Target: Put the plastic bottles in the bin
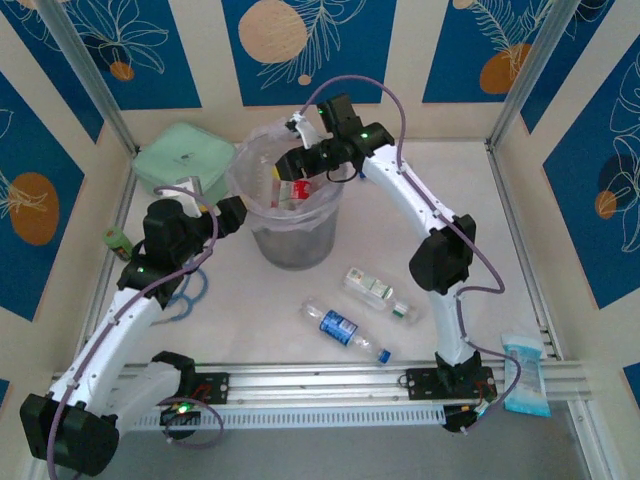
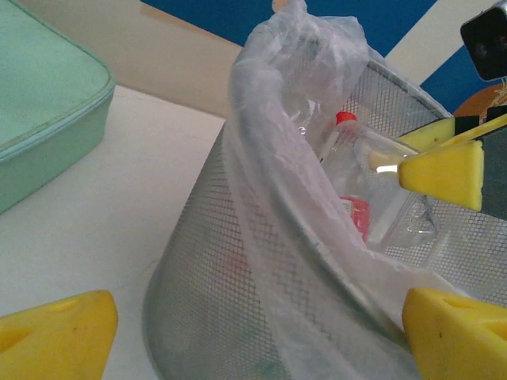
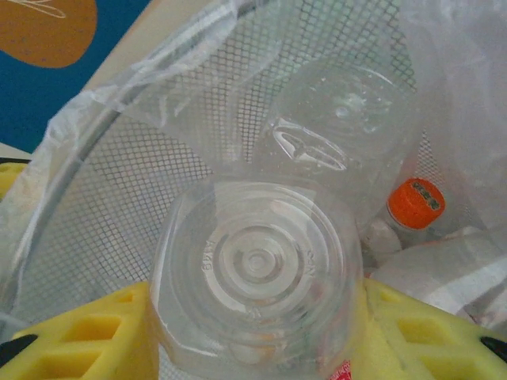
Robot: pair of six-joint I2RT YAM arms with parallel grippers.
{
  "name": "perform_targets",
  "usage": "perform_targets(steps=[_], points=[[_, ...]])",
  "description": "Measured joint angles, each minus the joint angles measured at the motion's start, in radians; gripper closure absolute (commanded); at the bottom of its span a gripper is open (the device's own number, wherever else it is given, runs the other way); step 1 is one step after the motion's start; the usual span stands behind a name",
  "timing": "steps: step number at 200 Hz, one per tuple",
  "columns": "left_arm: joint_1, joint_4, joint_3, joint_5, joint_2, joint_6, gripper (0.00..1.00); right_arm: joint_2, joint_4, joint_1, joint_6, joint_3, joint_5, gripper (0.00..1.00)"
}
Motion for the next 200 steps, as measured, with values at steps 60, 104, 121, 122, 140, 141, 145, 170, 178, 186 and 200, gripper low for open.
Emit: perform_targets(steps=[60,104,121,122,140,141,145,170,178,186,200], points=[[0.003,-0.024,0.006,-0.003,0.000,-0.019,0.10,0.030,-0.063,0.043,-0.007,0.078,-0.034,0.25],[0.006,-0.015,0.006,-0.003,0.011,-0.027,0.10,-0.045,-0.188,0.044,-0.008,0.082,-0.014,0.09],[0.007,-0.005,0.006,-0.003,0.019,-0.034,0.11,-0.119,-0.226,0.034,-0.014,0.085,0.034,0.08],[0.007,-0.005,0.006,-0.003,0.020,-0.033,0.11,-0.128,-0.229,0.033,-0.014,0.085,0.039,0.08],[0.011,0.010,0.006,-0.002,0.031,-0.043,0.11,-0.260,-0.251,0.028,-0.026,0.045,0.121,0.10],[0.011,0.010,0.006,-0.002,0.032,-0.043,0.11,-0.267,-0.252,0.028,-0.026,0.042,0.125,0.10],[0.012,0.014,0.006,-0.002,0.035,-0.044,0.11,-0.311,-0.249,0.029,-0.025,0.011,0.148,0.10],[0.022,0.027,0.006,0.006,0.046,-0.050,0.11,-0.620,-0.259,0.122,-0.007,-0.264,0.318,0.17],[0.026,0.029,0.006,0.010,0.047,-0.051,0.11,-0.706,-0.254,0.182,0.012,-0.366,0.358,0.18],[0.030,0.029,0.006,0.013,0.047,-0.051,0.11,-0.794,-0.252,0.256,0.045,-0.491,0.388,0.18],[0.043,0.022,0.008,0.020,0.047,-0.051,0.11,-0.898,-0.262,0.381,0.114,-0.689,0.415,0.16]])
